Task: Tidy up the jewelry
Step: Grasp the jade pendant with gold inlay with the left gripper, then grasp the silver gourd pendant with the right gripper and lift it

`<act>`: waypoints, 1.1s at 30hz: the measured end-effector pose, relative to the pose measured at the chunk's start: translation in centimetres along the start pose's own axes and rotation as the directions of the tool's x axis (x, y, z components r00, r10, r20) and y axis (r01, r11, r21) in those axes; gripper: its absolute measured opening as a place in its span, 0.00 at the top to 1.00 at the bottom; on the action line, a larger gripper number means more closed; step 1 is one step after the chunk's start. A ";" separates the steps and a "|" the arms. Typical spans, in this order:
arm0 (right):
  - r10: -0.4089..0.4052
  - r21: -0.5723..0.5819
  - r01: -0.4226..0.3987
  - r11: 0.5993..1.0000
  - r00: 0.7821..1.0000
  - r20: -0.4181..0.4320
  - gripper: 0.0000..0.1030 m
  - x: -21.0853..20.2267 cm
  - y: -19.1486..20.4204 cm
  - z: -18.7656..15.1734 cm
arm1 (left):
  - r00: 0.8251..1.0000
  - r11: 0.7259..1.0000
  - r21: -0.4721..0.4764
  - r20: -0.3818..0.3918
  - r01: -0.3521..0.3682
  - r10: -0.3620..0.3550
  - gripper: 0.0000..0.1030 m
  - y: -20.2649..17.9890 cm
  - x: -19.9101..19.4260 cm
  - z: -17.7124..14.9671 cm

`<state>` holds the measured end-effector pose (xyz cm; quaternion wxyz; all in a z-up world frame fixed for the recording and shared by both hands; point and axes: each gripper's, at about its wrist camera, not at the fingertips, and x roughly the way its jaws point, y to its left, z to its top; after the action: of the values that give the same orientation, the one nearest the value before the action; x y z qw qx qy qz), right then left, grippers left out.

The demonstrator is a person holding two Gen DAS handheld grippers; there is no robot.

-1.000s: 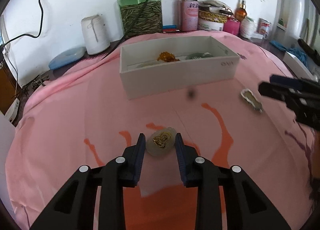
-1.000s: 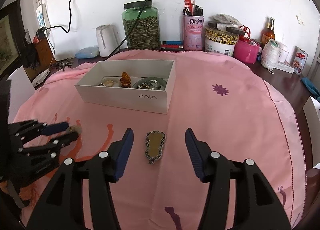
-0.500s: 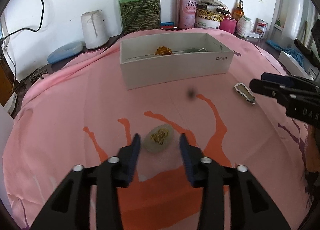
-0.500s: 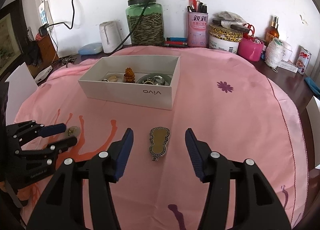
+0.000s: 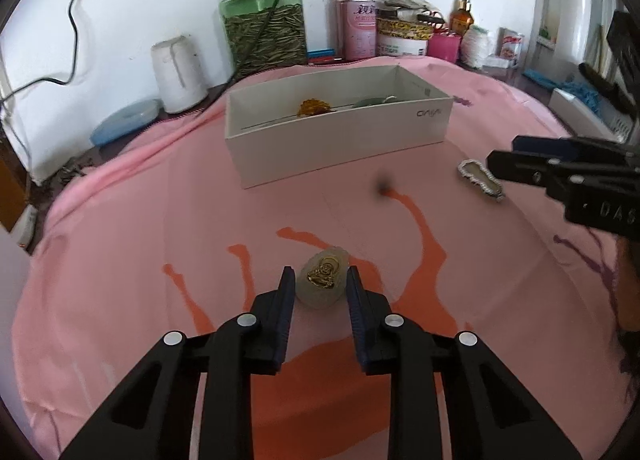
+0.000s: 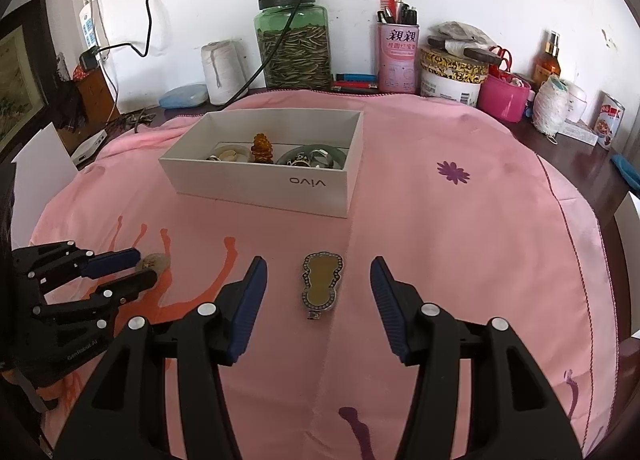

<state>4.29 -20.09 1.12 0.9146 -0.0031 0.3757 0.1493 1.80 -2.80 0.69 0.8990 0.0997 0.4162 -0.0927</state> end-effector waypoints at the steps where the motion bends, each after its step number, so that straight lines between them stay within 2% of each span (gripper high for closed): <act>1: 0.002 0.006 -0.002 1.000 1.000 0.001 0.50 -0.1 -0.2 0.0 | 0.999 0.999 -0.007 0.001 -0.032 0.032 0.75 0.3 0.0 0.0; 2: 0.004 0.010 -0.004 1.000 1.000 0.002 0.50 -0.1 -0.3 0.1 | 0.999 0.998 -0.031 -0.008 -0.049 0.049 0.75 0.9 0.1 0.1; 4: 0.008 0.017 -0.008 1.000 1.000 0.003 0.50 -0.2 -0.6 0.2 | 0.999 0.994 -0.097 -0.025 -0.042 0.040 0.75 2.5 0.5 0.3; 7: 0.028 0.039 -0.027 0.999 1.000 -0.004 0.50 -0.1 -1.1 0.3 | 0.999 0.989 -0.143 -0.028 -0.042 0.039 0.75 3.7 0.7 0.4; 11: 0.047 0.059 -0.046 0.997 0.999 -0.012 0.50 -0.1 -1.6 0.3 | 0.998 0.990 -0.135 -0.024 -0.052 0.049 0.74 3.5 0.7 0.4; 16: 0.003 -0.007 -0.004 1.000 0.999 -0.039 0.51 0.6 -0.5 -0.1 | 0.999 0.989 -0.143 -0.024 -0.044 0.041 0.74 3.5 0.7 0.4; 19: -0.055 -0.091 0.049 0.995 0.997 -0.061 0.58 1.6 0.9 -0.6 | 0.999 0.989 -0.143 -0.023 -0.045 0.043 0.74 3.5 0.7 0.4; 20: -0.076 -0.114 0.067 0.991 0.995 -0.072 0.67 2.1 1.2 -0.9 | 0.999 0.989 -0.143 -0.023 -0.048 0.045 0.74 3.5 0.7 0.4; 21: -0.084 -0.120 0.074 0.990 0.993 -0.083 0.69 2.5 1.3 -1.0 | 0.999 0.988 -0.143 -0.023 -0.051 0.048 0.74 3.5 0.7 0.4; 22: -0.077 -0.110 0.068 0.992 0.994 -0.074 0.79 2.4 1.1 -0.9 | 0.998 0.989 -0.142 -0.023 -0.053 0.050 0.74 3.4 0.7 0.4; 28: -0.053 -0.090 0.046 0.995 0.996 -0.074 0.79 2.3 0.6 -1.1 | 1.000 0.987 -0.159 -0.024 -0.018 0.015 0.76 3.7 0.7 0.4; 33: -0.011 -0.089 0.007 0.996 0.999 -0.041 0.79 1.4 1.2 -1.0 | 0.999 0.992 -0.127 -0.017 0.025 -0.027 0.76 2.6 0.5 0.3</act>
<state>4.24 -18.66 -0.45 0.9063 -0.0484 0.3875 0.1616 2.95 -0.40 0.78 0.8984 0.0377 0.4308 -0.0768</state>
